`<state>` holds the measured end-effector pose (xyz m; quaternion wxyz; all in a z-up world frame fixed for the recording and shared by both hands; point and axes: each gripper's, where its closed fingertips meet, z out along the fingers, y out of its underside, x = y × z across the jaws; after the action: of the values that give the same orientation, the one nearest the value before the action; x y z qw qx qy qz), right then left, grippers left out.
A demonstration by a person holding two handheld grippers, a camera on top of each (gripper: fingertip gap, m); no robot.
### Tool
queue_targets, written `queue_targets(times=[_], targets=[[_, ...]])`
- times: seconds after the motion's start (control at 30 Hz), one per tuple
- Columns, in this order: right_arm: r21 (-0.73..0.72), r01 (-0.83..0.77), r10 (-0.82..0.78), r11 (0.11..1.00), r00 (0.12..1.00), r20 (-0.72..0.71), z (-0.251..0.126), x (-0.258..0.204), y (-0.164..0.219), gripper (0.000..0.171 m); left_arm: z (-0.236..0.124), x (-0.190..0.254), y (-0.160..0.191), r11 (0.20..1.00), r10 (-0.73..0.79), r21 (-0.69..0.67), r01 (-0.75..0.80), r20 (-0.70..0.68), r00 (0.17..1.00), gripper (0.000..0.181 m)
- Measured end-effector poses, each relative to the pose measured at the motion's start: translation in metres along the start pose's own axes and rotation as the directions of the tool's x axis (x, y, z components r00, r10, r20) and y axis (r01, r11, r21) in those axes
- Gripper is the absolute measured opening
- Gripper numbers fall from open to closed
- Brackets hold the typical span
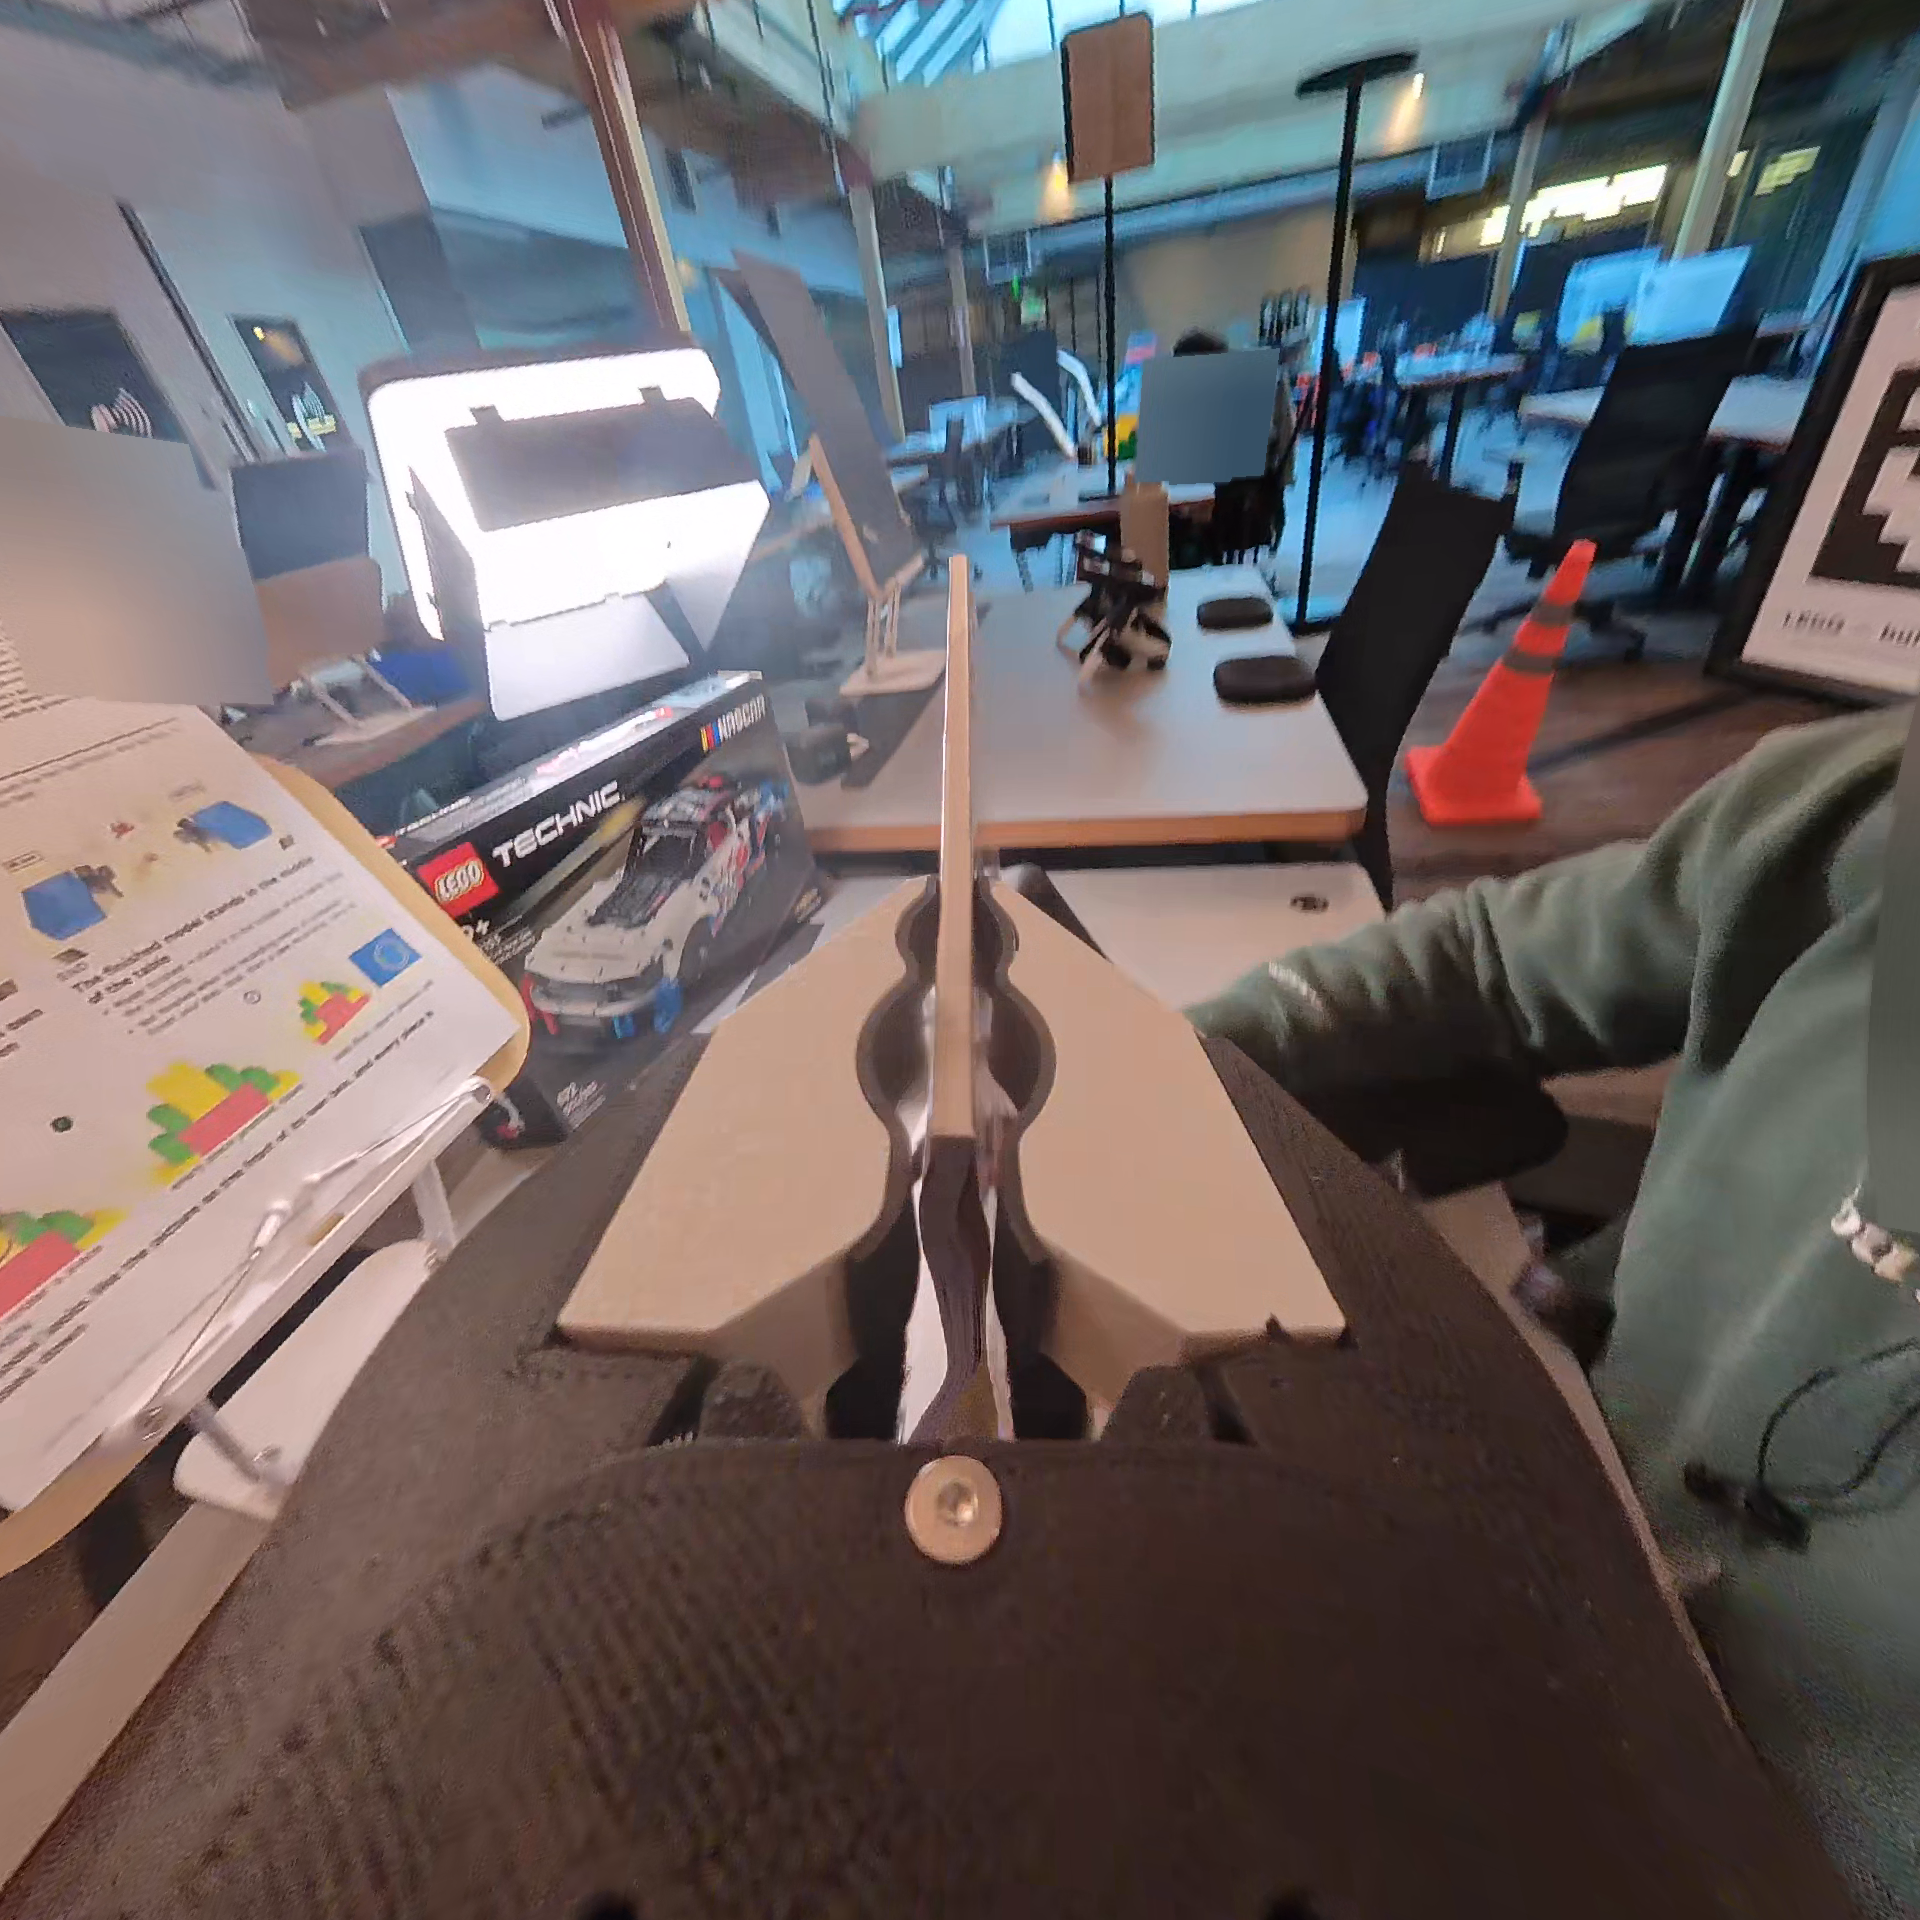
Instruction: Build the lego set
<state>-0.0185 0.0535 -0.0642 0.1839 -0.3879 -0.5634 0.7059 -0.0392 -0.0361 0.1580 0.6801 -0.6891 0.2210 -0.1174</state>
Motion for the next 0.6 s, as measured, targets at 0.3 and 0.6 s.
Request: queue_targets(times=[0.3, 0.6], targets=[[-0.061, 0.246, -0.250, 0.967, 0.967, -0.056, -0.030, 0.012, -0.082, 0.001, -0.032, -0.061, 0.064, 0.959, -0.213, 0.205, 0.197, 0.060, 0.975, 0.006], [-0.638, 0.204, -0.389, 0.742, 0.907, -0.162, -0.077, 0.048, -0.114, 0.001, 0.011, -0.116, 0.231, 0.891, -0.437, -0.039, 0.451, 0.189, 0.879, 0.000]])
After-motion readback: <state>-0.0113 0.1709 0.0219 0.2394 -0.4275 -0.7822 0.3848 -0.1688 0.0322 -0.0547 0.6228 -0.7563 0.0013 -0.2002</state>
